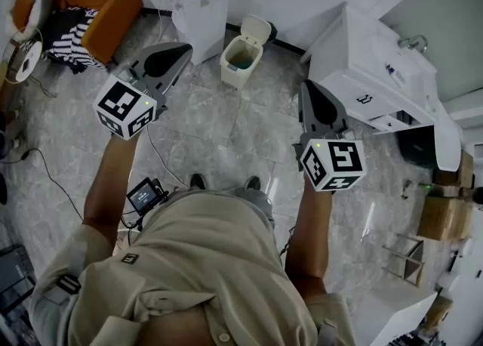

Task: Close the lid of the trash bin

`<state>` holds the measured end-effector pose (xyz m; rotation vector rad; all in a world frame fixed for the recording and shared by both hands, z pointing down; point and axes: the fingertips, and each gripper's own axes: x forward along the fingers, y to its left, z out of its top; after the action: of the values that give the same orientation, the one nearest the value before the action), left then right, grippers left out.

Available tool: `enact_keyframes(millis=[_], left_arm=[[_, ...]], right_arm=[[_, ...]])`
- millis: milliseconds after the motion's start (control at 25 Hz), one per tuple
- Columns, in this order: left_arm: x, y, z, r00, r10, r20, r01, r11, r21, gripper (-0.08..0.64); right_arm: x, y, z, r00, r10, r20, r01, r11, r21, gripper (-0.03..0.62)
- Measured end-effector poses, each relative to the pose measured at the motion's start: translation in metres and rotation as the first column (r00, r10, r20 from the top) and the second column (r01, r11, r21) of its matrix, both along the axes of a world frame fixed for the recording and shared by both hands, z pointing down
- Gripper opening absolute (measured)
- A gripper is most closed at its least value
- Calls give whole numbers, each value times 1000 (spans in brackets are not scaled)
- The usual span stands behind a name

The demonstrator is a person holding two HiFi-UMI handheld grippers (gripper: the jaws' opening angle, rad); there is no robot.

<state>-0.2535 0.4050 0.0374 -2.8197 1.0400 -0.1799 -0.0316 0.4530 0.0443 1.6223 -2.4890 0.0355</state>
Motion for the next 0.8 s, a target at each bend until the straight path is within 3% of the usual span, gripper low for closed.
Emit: enact_keyframes(millis=[560, 800], left_arm=[[-28, 5, 4, 999, 31, -20, -31, 1000, 2, 15], [-31, 1, 7, 999, 34, -22, -35, 999, -3, 15]], right_arm=[[-29, 13, 4, 999, 39, -16, -39, 999, 1, 23], [-29, 11, 3, 996, 56, 63, -57, 998, 16, 25]])
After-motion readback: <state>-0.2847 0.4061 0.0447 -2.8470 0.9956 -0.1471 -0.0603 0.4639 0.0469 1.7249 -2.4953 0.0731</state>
